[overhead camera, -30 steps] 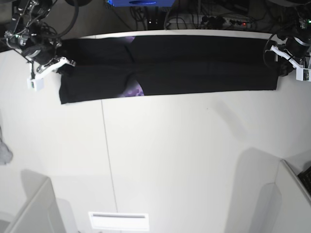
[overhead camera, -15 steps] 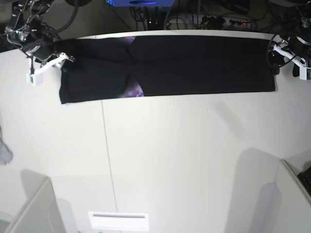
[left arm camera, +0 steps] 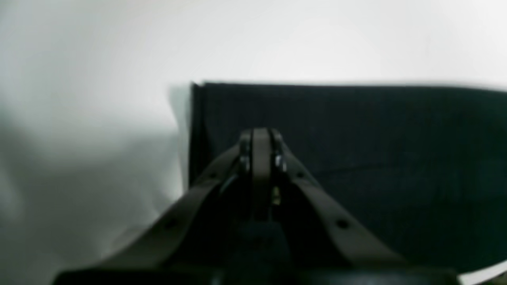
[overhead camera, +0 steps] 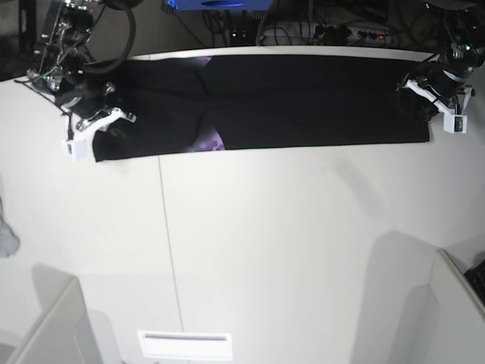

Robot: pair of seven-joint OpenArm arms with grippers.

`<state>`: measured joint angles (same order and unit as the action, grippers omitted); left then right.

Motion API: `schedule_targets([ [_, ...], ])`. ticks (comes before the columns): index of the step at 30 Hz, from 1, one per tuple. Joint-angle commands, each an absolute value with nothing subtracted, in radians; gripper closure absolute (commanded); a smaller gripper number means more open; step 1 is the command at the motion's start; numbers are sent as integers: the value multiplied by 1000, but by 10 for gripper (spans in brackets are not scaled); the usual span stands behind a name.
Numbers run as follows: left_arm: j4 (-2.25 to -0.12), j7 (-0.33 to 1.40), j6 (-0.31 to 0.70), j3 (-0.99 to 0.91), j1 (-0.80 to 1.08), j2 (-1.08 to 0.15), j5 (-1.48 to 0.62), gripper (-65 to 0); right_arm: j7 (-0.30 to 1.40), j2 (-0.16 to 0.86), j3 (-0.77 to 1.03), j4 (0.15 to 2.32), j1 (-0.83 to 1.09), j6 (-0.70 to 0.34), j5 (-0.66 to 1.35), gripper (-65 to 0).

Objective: Fold the T-shirt properly
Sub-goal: 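Move both grippers down to the ends of the folded strip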

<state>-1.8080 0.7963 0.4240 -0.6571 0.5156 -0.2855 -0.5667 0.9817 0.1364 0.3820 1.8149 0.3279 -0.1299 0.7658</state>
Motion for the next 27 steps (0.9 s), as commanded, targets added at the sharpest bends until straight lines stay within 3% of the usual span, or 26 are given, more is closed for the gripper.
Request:
schedule_targets([
  [1, -1805, 776, 424, -657, 519, -285, -545, 0, 957, 147, 386, 1807, 325, -130, 779, 0],
  [13, -1626, 774, 424, -599, 361, -216, -280, 0, 823, 151, 318, 1547, 228, -130, 495, 0],
  [27, -1448, 783, 424, -599, 42, -216, -140, 0, 819, 151, 318, 1326, -28, -130, 483, 0],
])
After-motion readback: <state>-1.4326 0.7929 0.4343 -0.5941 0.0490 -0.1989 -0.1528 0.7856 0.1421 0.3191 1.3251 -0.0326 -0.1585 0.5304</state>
